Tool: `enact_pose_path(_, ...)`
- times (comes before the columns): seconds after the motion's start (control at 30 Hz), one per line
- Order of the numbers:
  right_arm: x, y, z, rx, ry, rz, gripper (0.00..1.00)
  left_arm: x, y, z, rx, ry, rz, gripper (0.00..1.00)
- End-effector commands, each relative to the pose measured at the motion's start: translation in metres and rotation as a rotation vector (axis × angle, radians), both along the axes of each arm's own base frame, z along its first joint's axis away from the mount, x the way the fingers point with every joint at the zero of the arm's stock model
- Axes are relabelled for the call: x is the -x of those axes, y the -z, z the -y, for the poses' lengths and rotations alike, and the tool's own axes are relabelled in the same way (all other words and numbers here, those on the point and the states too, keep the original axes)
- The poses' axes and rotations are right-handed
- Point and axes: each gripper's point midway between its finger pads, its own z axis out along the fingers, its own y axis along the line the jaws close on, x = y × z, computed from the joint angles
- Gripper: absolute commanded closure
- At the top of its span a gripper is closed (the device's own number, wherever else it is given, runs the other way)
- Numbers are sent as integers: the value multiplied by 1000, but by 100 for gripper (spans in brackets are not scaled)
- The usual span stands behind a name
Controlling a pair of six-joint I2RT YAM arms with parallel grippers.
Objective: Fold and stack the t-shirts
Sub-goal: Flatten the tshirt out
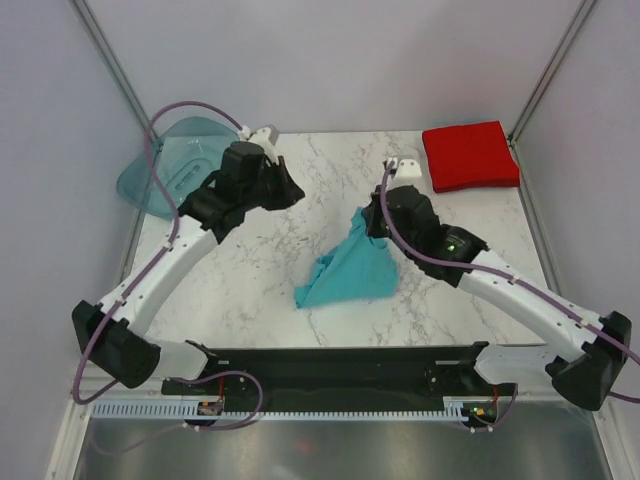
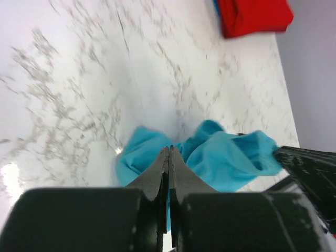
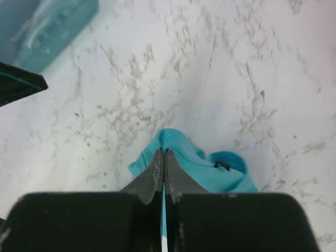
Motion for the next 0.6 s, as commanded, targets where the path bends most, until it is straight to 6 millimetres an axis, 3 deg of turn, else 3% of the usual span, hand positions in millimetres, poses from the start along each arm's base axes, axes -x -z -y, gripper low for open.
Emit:
enact_pose_path(0.0, 8, -62, 40, 46, 71, 112, 100, 7, -30, -44, -123, -98, 82, 98)
enact_pose_path(0.07, 17, -62, 43, 11, 67, 99, 100, 17, -28, -42, -103, -68, 75, 98)
enact_pose_path(0.13, 34, -58, 50, -36, 46, 83, 100, 31, -7, -30, -67, 12, 15, 98)
enact_pose_path(0.2, 54, -34, 60, -98, 58, 19, 100, 43, 14, -20, -39, 76, -40, 87)
enact_pose_path(0.23, 67, -1, 62, -95, 45, -54, 100, 52, 40, -21, -54, 86, -98, 82)
enact_pose_path(0.27, 76, 11, 65, -141, 63, -101, 100, 55, 50, -17, -45, 103, -112, 68)
enact_pose_path(0.3, 87, 14, 71, -185, 71, -113, 100, 59, 61, -16, -40, 116, -133, 61)
enact_pose_path(0.33, 99, 45, 81, -147, 90, -186, 100, 68, 85, -17, -53, 130, -185, 57)
enact_pose_path(0.37, 107, 49, 87, -185, 112, -201, 100, 67, 91, -9, -24, 153, -188, 50)
enact_pose_path(0.4, 115, 63, 97, -163, 134, -233, 100, 74, 108, -8, -22, 166, -227, 47)
enact_pose_path(0.43, 120, 78, 103, -147, 154, -258, 100, 75, 113, -1, -2, 182, -236, 45)
enact_pose_path(0.57, 124, 87, 119, -144, 213, -252, 100, 76, 141, 32, 22, 260, -284, 34)
